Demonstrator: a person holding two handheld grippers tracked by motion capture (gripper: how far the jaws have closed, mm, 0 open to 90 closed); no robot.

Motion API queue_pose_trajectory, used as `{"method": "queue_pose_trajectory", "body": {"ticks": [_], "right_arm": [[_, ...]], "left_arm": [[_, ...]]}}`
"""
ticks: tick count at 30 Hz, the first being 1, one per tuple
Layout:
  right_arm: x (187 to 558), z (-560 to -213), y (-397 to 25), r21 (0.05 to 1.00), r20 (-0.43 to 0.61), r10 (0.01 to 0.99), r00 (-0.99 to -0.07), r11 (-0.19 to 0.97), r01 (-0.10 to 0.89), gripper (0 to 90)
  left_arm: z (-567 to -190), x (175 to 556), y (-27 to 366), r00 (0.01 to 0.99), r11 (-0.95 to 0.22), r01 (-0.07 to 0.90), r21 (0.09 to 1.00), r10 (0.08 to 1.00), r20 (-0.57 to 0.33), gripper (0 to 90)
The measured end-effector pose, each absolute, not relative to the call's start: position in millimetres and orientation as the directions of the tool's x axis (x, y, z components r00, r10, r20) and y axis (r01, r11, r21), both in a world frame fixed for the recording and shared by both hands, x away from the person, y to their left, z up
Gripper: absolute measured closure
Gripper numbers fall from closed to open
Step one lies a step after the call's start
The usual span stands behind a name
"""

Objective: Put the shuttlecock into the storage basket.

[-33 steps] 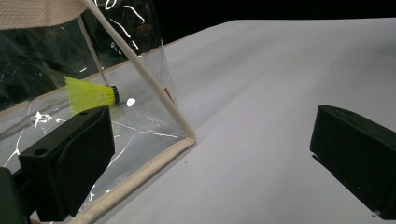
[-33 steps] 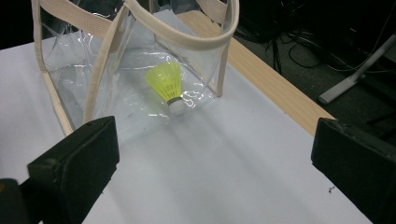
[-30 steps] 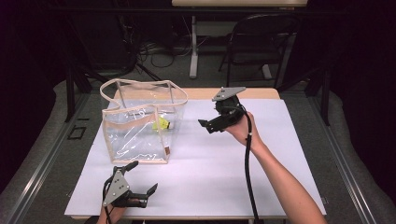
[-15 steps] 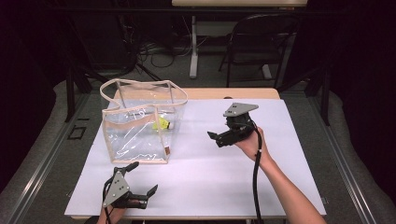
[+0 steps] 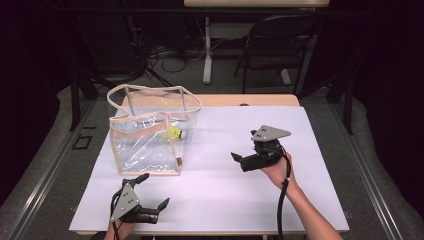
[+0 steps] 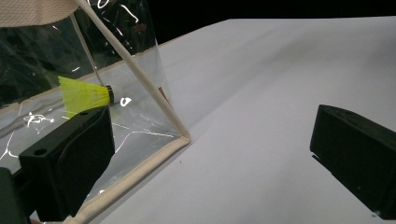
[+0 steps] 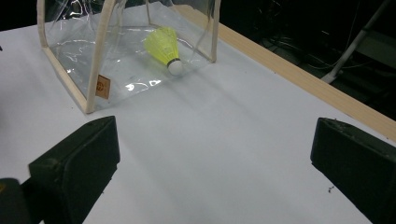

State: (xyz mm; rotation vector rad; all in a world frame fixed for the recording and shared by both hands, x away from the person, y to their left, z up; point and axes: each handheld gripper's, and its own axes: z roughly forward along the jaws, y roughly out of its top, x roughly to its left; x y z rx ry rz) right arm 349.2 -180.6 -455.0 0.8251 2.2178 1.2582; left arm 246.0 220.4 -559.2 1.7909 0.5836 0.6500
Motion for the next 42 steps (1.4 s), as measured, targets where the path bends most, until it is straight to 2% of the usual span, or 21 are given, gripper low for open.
{"method": "queue_pose_trajectory", "body": {"ticks": [18, 42], "right_arm": [[310.6, -486.7, -194.3, 0.877, -0.107, 0.695, -0.711, 0.402, 0.262, 1.0], [273.0, -513.7, -210.5, 0.888, -0.156, 0.668, -0.728, 0.418, 0.193, 1.0]], "left_arm": [[-559.0, 245.4, 221.0, 0.728, -0.293, 0.072, 0.953, 0.669, 0.151, 0.0], [-559.5, 245.0, 220.4, 0.728, -0.296, 0.074, 0.952, 0.668, 0.151, 0.0]]}}
